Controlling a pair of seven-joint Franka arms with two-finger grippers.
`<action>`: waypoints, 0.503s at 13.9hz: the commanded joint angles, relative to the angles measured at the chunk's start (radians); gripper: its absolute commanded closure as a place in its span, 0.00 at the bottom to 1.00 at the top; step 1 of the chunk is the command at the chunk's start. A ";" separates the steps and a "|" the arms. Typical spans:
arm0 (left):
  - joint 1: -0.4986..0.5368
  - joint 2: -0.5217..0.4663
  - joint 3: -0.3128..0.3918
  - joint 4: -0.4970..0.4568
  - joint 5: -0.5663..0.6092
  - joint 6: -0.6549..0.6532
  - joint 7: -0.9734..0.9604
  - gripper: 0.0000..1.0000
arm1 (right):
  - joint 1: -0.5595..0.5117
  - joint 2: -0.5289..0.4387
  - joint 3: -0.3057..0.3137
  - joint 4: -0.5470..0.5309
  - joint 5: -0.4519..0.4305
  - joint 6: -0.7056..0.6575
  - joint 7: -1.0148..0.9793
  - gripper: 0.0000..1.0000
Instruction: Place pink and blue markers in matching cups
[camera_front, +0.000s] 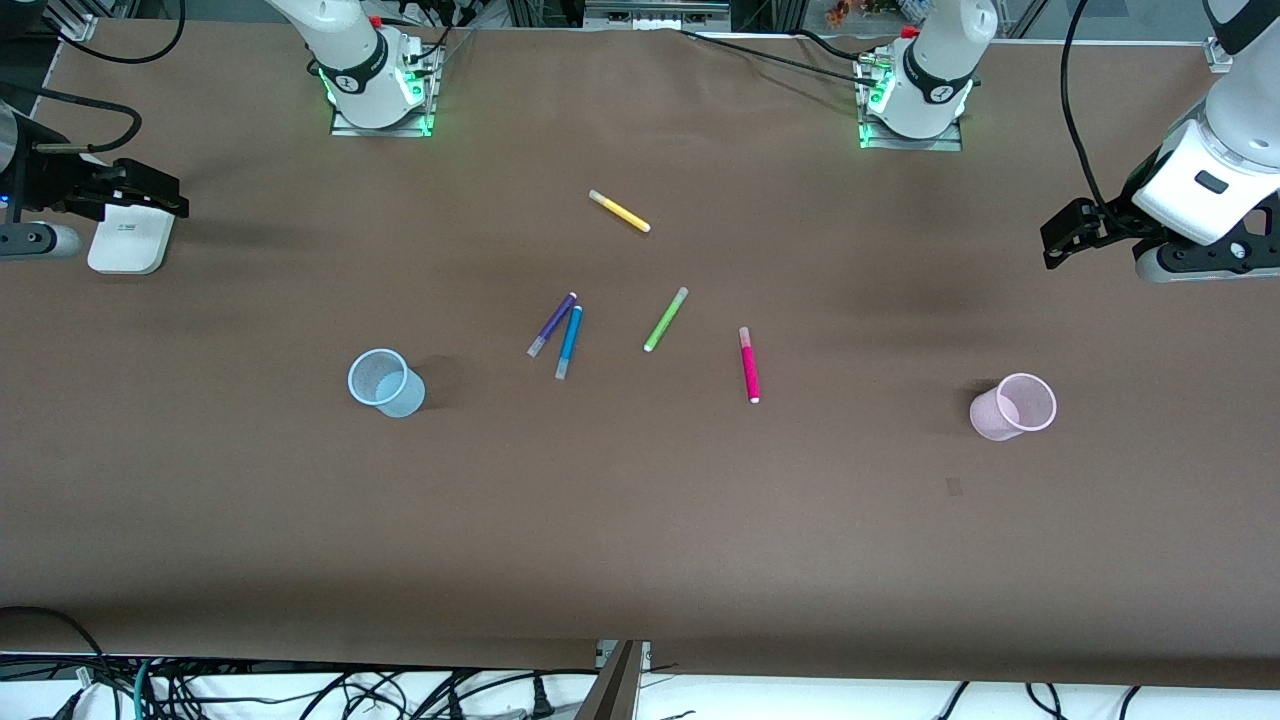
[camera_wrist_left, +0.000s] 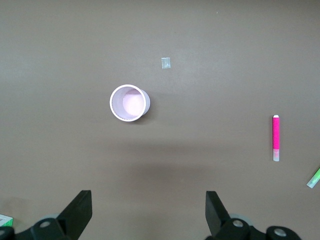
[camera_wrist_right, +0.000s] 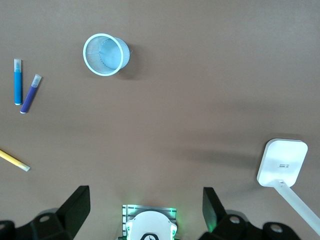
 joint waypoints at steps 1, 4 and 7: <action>0.001 0.015 0.002 0.033 -0.019 -0.025 0.021 0.00 | -0.003 0.005 0.003 0.018 0.016 -0.019 0.018 0.01; 0.001 0.015 -0.001 0.033 -0.019 -0.025 0.021 0.00 | -0.001 0.011 0.005 0.021 0.016 -0.016 0.012 0.01; 0.001 0.015 -0.001 0.033 -0.019 -0.033 0.021 0.00 | -0.003 0.022 0.005 0.035 0.016 -0.015 0.001 0.01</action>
